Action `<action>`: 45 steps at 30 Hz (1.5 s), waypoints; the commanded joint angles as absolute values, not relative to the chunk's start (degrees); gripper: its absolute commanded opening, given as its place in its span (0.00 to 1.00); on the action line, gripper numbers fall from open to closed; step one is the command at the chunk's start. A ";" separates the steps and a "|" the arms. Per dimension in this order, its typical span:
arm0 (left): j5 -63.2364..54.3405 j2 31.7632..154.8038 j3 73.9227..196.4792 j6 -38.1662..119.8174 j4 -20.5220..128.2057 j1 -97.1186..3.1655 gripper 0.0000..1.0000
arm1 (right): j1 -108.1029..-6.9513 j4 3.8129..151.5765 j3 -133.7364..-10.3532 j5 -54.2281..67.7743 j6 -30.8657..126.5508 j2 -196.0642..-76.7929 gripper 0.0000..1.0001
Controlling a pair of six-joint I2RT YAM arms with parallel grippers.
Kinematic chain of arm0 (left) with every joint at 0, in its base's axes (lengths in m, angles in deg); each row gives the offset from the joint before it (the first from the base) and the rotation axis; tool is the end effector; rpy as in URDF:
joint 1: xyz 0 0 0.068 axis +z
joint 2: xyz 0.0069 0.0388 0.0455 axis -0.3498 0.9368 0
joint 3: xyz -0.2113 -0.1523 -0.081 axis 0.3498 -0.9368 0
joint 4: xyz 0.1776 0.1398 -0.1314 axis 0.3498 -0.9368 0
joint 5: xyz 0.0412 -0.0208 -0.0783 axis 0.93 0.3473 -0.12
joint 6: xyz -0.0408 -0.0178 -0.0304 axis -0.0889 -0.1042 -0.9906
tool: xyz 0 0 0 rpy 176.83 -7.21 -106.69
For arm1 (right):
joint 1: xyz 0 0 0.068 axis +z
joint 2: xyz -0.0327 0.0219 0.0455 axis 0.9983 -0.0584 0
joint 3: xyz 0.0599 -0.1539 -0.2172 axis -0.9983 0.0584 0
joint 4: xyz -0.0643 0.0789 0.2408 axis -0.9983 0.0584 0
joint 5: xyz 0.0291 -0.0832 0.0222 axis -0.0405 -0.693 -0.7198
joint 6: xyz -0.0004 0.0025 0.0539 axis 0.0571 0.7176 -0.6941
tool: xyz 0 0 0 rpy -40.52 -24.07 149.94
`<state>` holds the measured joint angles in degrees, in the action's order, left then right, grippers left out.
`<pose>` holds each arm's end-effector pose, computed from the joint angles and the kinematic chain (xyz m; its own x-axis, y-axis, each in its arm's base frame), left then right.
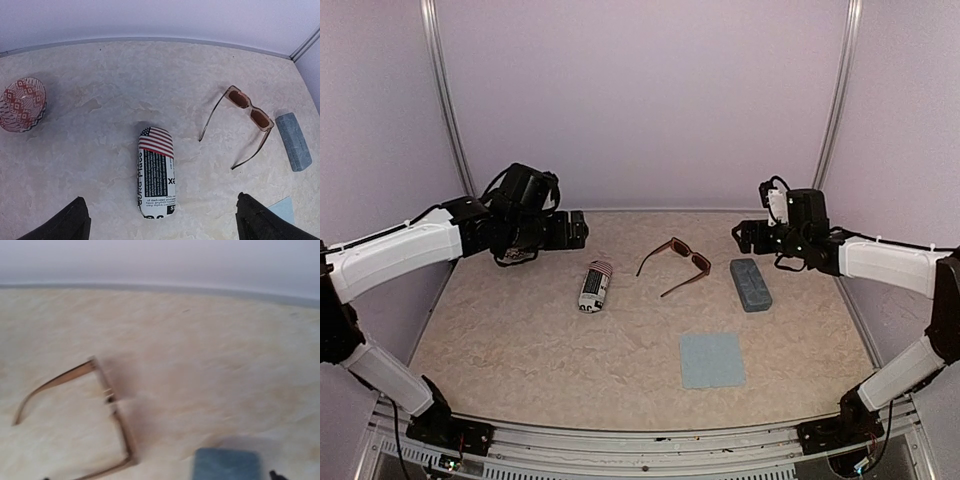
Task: Organize the sunglasses
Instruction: Pick up the sunglasses case from the center of the board.
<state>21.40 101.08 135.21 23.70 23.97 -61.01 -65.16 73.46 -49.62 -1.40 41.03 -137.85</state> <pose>0.2540 -0.2029 0.3200 -0.6292 -0.0644 -0.7746 0.1577 0.9653 -0.2083 0.3047 0.1196 0.2603 -0.4759 0.0658 -0.8770 -0.2536 0.9446 0.2085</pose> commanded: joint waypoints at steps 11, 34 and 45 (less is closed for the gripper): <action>22.09 132.37 158.67 19.21 6.39 -61.61 0.99 | -65.47 77.11 -41.63 7.52 38.62 -130.08 0.89; 20.59 148.44 168.77 22.16 0.34 -60.20 0.72 | -65.47 77.65 -38.42 5.38 38.88 -126.85 0.88; 20.84 146.69 167.77 22.18 1.40 -60.12 0.37 | -65.47 78.06 -39.21 5.91 38.44 -127.05 0.86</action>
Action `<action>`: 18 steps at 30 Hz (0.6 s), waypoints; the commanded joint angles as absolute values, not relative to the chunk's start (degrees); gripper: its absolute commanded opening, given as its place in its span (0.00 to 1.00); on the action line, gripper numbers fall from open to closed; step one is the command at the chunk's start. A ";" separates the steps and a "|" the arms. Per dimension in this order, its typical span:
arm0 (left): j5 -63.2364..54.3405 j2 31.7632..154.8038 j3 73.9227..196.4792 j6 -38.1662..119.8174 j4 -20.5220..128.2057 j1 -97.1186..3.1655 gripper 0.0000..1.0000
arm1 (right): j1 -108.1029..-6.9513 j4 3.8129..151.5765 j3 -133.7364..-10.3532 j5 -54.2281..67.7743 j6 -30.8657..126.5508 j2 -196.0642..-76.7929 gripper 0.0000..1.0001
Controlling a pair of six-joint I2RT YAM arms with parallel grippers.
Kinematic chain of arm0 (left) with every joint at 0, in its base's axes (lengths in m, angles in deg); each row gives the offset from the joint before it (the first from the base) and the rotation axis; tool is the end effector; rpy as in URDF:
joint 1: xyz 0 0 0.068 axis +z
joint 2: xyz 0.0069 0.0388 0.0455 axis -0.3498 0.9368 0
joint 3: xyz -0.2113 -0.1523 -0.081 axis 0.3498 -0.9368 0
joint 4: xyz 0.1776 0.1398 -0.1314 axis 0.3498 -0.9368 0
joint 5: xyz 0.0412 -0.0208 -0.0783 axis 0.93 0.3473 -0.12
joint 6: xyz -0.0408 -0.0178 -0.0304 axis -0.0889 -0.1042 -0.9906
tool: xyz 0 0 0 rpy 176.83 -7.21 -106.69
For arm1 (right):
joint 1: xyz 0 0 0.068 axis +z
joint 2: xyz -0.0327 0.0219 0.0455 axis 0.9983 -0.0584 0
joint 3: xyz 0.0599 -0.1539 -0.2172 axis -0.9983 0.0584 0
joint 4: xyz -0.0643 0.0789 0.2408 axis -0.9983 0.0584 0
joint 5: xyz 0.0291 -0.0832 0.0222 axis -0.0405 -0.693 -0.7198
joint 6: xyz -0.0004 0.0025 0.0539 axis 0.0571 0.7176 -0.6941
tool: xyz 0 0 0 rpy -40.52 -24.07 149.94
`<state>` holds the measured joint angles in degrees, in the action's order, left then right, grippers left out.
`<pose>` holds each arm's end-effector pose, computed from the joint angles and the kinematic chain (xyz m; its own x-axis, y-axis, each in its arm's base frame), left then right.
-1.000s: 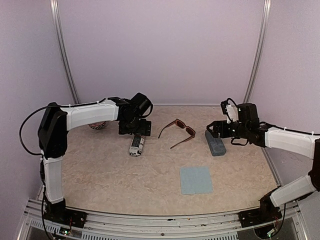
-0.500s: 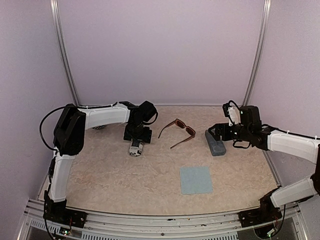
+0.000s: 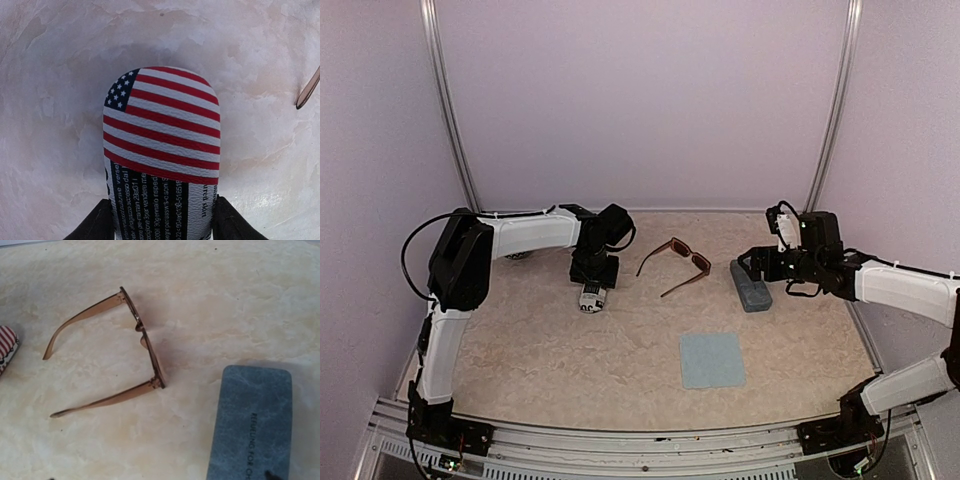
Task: Organize the sunglasses
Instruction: Pick up the sunglasses case from the center of the board.
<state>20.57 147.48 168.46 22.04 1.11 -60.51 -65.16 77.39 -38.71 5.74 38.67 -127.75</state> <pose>0.3625 -0.2910 0.1670 -0.9196 0.1404 -0.3668 0.1080 0.9883 0.1076 0.2558 0.1051 0.2389 -0.5782 0.0664 -0.8132 -0.3090 0.9046 0.2935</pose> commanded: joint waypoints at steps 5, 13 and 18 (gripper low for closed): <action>18.47 144.08 167.51 22.11 2.53 -60.03 0.20 | -65.47 77.23 -39.49 10.21 38.07 -126.92 0.84; 4.66 134.16 160.59 19.73 13.65 -60.03 0.14 | -63.68 70.66 -38.30 17.13 31.77 -126.55 0.80; -6.34 127.62 153.54 16.72 25.79 -60.11 0.08 | -61.76 64.16 -37.45 24.33 26.27 -127.88 0.80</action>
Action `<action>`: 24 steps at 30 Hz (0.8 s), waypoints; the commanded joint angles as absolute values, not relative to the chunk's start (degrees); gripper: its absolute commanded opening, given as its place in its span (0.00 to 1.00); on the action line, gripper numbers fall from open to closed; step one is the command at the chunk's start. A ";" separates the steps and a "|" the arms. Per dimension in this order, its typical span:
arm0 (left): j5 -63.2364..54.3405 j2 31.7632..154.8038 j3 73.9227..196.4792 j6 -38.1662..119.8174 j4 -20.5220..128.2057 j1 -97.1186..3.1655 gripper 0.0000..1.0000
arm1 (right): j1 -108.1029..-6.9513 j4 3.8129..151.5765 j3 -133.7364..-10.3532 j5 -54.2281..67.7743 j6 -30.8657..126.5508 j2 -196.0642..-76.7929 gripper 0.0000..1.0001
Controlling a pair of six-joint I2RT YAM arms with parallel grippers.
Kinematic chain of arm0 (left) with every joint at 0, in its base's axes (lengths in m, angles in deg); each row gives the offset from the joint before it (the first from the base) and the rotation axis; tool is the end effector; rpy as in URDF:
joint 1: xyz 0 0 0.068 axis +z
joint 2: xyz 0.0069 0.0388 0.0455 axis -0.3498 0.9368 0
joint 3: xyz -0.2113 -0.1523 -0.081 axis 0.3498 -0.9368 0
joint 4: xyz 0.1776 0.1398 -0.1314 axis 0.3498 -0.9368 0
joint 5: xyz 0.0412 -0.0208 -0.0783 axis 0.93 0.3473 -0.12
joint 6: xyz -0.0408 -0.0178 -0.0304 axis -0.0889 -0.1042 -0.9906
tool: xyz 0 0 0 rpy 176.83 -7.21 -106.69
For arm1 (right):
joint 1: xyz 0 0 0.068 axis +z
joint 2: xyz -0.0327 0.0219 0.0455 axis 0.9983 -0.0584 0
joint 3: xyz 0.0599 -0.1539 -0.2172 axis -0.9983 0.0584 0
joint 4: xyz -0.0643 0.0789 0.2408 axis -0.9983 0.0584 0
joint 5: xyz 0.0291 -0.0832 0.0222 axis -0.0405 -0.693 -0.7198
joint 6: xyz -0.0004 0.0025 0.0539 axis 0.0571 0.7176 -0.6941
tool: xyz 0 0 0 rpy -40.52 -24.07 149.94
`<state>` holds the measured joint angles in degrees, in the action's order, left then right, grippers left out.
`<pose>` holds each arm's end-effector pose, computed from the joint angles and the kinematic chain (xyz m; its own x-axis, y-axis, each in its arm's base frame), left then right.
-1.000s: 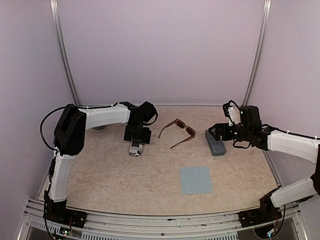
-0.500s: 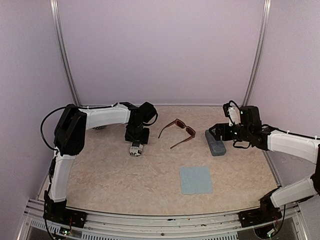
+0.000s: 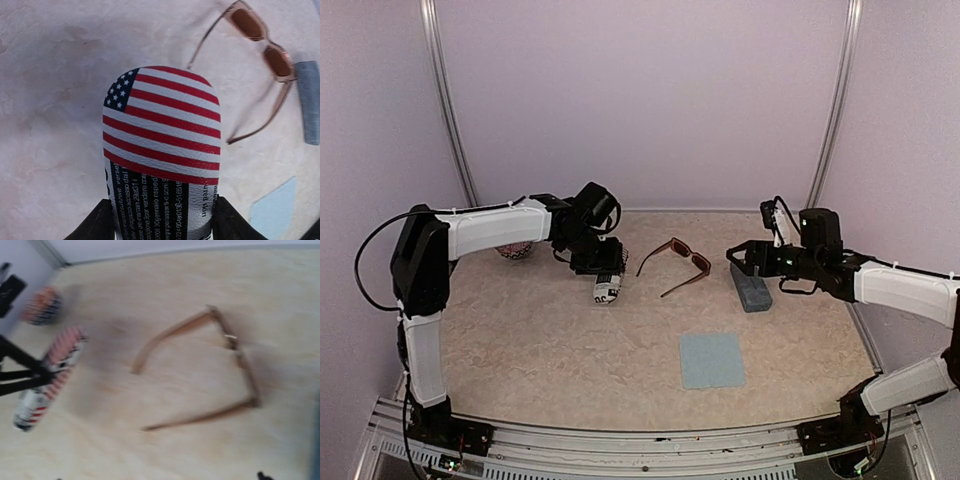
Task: Organize the sunglasses
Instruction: Pick up the sunglasses case from the center of the board, then open the sunglasses case.
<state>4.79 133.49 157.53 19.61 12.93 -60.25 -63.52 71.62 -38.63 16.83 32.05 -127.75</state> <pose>0.3380 -0.2805 0.2244 -0.9020 0.0462 -0.4293 0.1719 0.9504 -0.2590 0.2533 0.1200 0.2488 -0.5962 0.1435 -0.7899 -0.4322 0.7717 0.4665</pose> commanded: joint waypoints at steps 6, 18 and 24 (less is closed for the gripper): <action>-16.67 122.00 144.78 11.67 40.77 -60.03 0.03 | -58.38 58.31 -38.50 29.37 22.41 -130.55 0.80; -27.91 118.57 135.81 2.60 62.65 -61.01 0.00 | -52.99 48.38 -42.44 36.77 15.21 -138.62 0.83; -29.23 117.75 134.82 1.58 66.52 -62.02 0.00 | -51.96 47.19 -44.15 37.63 13.06 -141.66 0.83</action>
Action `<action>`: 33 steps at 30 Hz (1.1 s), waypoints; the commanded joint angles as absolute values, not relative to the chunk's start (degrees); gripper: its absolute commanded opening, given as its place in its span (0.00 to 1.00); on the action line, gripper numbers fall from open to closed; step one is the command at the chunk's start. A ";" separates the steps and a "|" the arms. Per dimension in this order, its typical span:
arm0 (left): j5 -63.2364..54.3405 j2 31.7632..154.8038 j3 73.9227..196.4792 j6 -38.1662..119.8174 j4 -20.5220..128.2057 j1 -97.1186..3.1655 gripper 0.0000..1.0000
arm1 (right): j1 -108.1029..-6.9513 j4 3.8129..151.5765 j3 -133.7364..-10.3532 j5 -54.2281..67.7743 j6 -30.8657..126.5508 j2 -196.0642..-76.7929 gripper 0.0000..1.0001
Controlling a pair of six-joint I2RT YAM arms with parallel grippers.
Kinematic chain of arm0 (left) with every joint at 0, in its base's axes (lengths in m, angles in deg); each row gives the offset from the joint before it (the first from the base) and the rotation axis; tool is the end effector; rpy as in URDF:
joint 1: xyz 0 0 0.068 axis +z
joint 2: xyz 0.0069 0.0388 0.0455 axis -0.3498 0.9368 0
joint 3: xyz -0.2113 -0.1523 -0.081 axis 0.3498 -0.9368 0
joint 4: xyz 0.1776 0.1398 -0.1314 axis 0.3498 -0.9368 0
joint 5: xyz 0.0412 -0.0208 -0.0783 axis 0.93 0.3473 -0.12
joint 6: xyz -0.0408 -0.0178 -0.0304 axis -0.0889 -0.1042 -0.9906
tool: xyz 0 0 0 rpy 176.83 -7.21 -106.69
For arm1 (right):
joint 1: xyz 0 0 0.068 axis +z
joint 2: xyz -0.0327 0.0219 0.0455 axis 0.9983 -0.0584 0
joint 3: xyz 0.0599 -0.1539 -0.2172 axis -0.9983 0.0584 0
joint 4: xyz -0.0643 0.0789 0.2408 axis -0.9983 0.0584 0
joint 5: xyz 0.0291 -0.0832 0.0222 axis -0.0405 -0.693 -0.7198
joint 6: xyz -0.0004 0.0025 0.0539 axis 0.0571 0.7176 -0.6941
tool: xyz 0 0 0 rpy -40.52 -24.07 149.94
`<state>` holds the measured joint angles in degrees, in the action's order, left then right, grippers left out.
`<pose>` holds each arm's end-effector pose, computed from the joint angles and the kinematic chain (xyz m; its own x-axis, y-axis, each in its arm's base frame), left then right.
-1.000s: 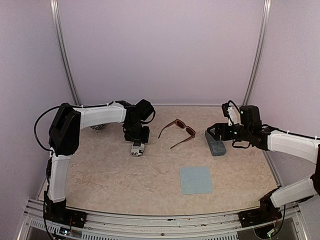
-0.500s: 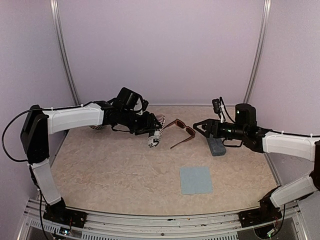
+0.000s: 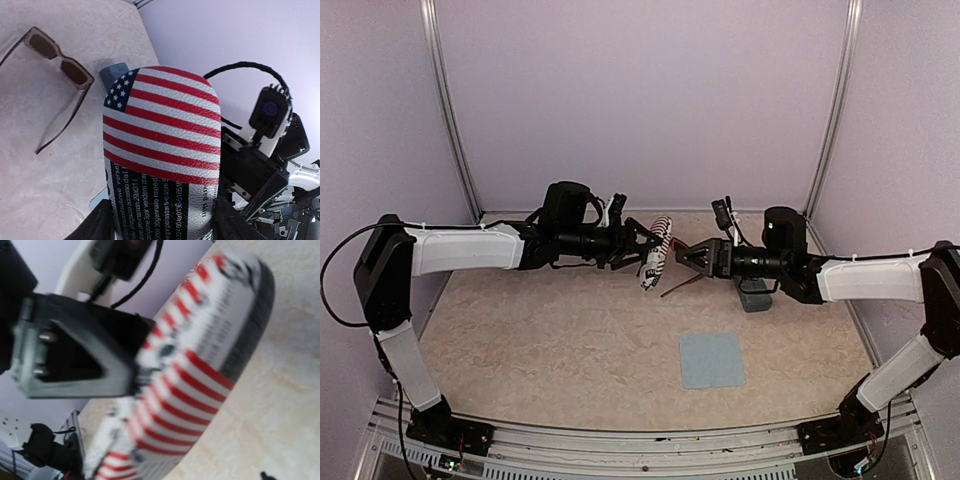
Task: Organize the sunglasses
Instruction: Open the sunglasses case.
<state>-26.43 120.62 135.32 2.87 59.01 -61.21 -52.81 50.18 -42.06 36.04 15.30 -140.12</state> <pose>0.3037 -0.2851 0.2573 -0.8894 -0.1015 -0.4457 0.3666 0.4242 -0.8280 0.2571 0.1982 0.2467 -0.7273 0.1229 -0.6753 -0.6100 0.3354 0.7180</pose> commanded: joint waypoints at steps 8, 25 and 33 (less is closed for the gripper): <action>-30.37 117.63 134.59 2.49 66.94 -62.83 0.00 | -51.50 44.63 -44.79 38.61 10.52 -143.39 0.83; -32.94 115.96 135.08 6.44 66.02 -64.81 0.00 | -51.41 42.39 -43.74 37.48 7.20 -144.06 0.81; -35.70 114.21 134.14 6.02 69.02 -65.49 0.00 | -51.41 44.52 -40.84 34.12 8.07 -143.38 0.80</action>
